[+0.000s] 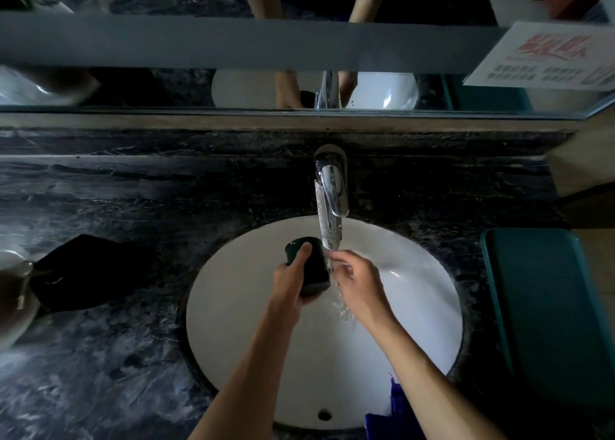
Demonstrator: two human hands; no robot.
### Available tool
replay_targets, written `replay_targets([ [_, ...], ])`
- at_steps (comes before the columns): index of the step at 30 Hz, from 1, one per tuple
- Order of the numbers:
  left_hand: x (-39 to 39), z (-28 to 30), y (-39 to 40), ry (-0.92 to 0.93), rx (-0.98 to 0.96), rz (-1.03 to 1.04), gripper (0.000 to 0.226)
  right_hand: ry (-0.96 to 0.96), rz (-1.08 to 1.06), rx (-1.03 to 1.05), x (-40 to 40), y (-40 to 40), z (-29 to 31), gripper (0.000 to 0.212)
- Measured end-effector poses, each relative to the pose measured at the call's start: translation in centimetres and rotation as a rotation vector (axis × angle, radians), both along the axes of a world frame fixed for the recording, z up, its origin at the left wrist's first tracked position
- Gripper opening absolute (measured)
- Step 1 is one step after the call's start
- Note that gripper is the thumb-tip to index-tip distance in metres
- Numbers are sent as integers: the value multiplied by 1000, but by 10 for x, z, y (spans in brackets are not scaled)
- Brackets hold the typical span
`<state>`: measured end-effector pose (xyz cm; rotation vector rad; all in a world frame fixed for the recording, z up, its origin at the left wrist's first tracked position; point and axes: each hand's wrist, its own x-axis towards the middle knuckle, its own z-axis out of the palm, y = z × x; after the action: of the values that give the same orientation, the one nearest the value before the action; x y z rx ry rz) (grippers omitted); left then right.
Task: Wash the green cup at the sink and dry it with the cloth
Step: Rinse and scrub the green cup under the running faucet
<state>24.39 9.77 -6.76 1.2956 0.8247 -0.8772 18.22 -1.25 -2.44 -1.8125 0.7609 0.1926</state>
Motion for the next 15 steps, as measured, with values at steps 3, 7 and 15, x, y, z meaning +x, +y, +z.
replay_targets([
  [3, -8, 5, 3, 30, -37, -9, 49, -141, -146, 20, 10, -10, 33, 28],
  [7, -18, 16, 8, 140, -146, 103, 43, -311, -221, 183, 32, -15, 76, 30],
  [15, -36, 38, 28, 242, -272, 188, 35, -191, -231, 281, 46, -11, 88, 33],
])
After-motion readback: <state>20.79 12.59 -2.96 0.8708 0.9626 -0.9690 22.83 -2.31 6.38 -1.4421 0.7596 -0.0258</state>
